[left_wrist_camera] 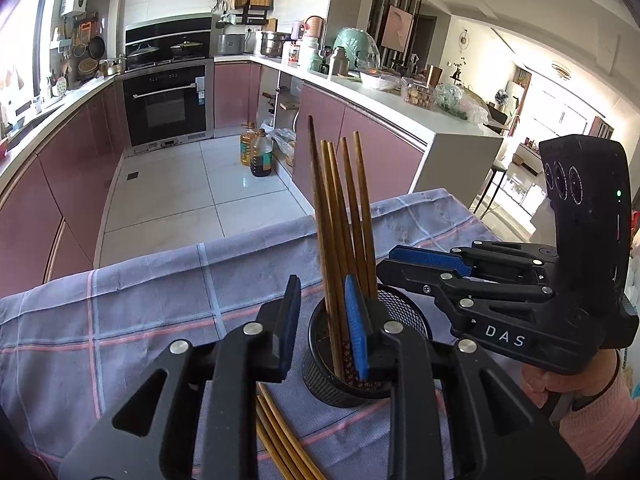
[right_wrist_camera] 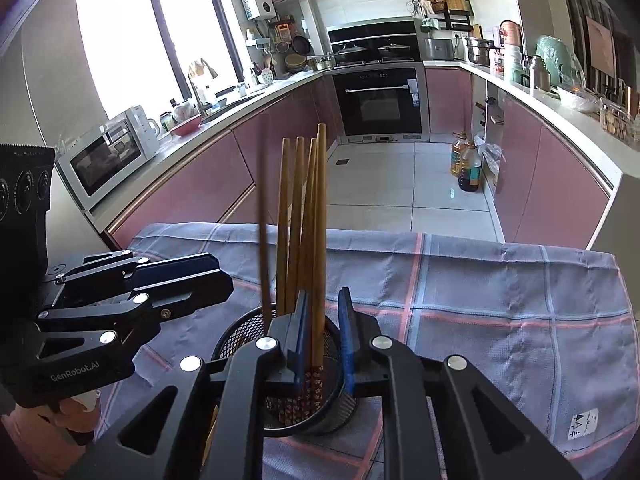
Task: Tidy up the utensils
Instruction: 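Lower the chopsticks into the mesh holder and open both grippers, then move both grippers back to the loose chopsticks on the cloth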
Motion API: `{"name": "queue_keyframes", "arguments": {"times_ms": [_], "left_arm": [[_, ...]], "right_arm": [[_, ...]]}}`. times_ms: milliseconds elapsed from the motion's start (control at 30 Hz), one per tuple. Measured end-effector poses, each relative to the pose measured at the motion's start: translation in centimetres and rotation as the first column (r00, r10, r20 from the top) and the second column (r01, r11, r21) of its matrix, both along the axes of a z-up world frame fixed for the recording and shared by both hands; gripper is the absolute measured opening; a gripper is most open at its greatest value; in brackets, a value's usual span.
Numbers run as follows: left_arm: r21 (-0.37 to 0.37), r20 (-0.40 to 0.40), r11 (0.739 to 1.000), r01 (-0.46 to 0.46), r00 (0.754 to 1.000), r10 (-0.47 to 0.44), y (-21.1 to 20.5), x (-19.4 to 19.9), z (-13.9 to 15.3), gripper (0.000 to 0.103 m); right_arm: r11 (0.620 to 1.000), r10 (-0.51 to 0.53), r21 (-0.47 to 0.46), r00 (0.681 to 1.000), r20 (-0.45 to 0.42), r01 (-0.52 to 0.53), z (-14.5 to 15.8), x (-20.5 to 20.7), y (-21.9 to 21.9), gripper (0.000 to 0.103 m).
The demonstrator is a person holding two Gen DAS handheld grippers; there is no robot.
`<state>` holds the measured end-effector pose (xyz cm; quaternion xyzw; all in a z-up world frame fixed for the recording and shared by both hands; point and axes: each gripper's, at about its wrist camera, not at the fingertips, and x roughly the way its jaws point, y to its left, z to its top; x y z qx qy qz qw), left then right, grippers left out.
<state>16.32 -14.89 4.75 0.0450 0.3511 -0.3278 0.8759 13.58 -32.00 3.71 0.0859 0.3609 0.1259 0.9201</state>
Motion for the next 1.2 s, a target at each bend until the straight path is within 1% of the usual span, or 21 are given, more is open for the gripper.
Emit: {"name": "queue_keyframes", "arguments": {"times_ms": [100,200,267,300,367,400,467,500,567,667,733,800,867,967,1033,1200], "left_arm": [[-0.016,0.041,0.999,-0.028,0.999,0.029,1.3,-1.1,0.1,0.028],[-0.046,0.092,0.997,-0.066,0.993,0.07,3.3,-2.9,0.6,0.033],[-0.062,0.118,0.995,-0.084,0.989,0.091,4.7,-4.2,0.8,0.039],[-0.067,0.133,0.994,-0.089,0.986,0.098,5.4,-4.9,0.8,0.041],[-0.072,0.15,0.991,-0.11,0.981,0.12,6.8,-6.1,0.7,0.05],[-0.068,0.155,0.99,-0.122,0.979,0.131,7.4,-6.6,0.4,0.052],[-0.062,0.149,0.987,-0.147,0.977,0.155,8.6,-7.6,-0.5,0.064],[-0.054,0.147,0.984,-0.17,0.973,0.176,9.3,-8.0,-1.0,0.066],[-0.037,0.124,0.98,-0.196,0.972,0.199,10.4,-8.7,-2.4,0.067],[-0.007,0.077,0.975,-0.223,0.972,0.223,11.6,-9.3,-4.8,0.068],[0.031,0.058,0.968,-0.249,0.967,0.247,12.1,-9.5,-6.5,0.068],[0.056,0.034,0.962,-0.266,0.964,0.264,12.7,-9.8,-8.0,0.068],[0.057,0.002,0.961,-0.271,0.962,0.271,13.1,-9.9,-9.1,0.068],[0.067,-0.02,0.959,-0.274,0.961,0.275,13.4,-10.1,-10.3,0.068],[0.074,-0.039,0.96,-0.269,0.961,0.273,12.8,-10.2,-10.7,0.068],[0.09,-0.06,0.96,-0.266,0.96,0.272,12.4,-9.8,-11.4,0.068]], "right_arm": [[1.0,-0.004,0.004,0.999,0.036,0.003,0.5,-1.2,0.0,0.025],[1.0,0.006,0.002,0.997,0.081,-0.006,1.3,-2.8,0.5,0.03],[1.0,0.023,-0.003,0.993,0.118,-0.022,1.8,-4.4,1.1,0.032],[0.999,0.037,-0.003,0.991,0.132,-0.037,2.0,-5.1,1.4,0.035],[0.997,0.075,-0.013,0.985,0.155,-0.074,2.1,-6.6,2.4,0.039],[0.996,0.093,-0.016,0.983,0.159,-0.091,1.9,-7.3,2.9,0.041],[0.992,0.126,-0.015,0.981,0.147,-0.125,1.0,-8.4,4.1,0.044],[0.991,0.132,-0.014,0.982,0.135,-0.131,0.4,-8.7,4.6,0.045],[0.99,0.14,-0.008,0.985,0.096,-0.14,-1.2,-9.2,5.7,0.045],[0.989,0.15,0.0,0.989,0.016,-0.15,-4.2,-9.1,7.1,0.045],[0.986,0.165,0.012,0.986,-0.036,-0.164,-5.9,-9.0,8.0,0.045],[0.986,0.166,0.018,0.984,-0.068,-0.165,-7.2,-8.9,8.6,0.045],[0.987,0.16,0.017,0.983,-0.084,-0.159,-7.8,-8.8,9.0,0.045],[0.989,0.151,0.004,0.984,-0.099,-0.151,-8.1,-8.7,9.6,0.045],[0.989,0.145,-0.014,0.984,-0.104,-0.147,-8.3,-8.5,10.0,0.045],[0.989,0.139,-0.026,0.983,-0.117,-0.143,-8.7,-8.2,10.7,0.044]]}}
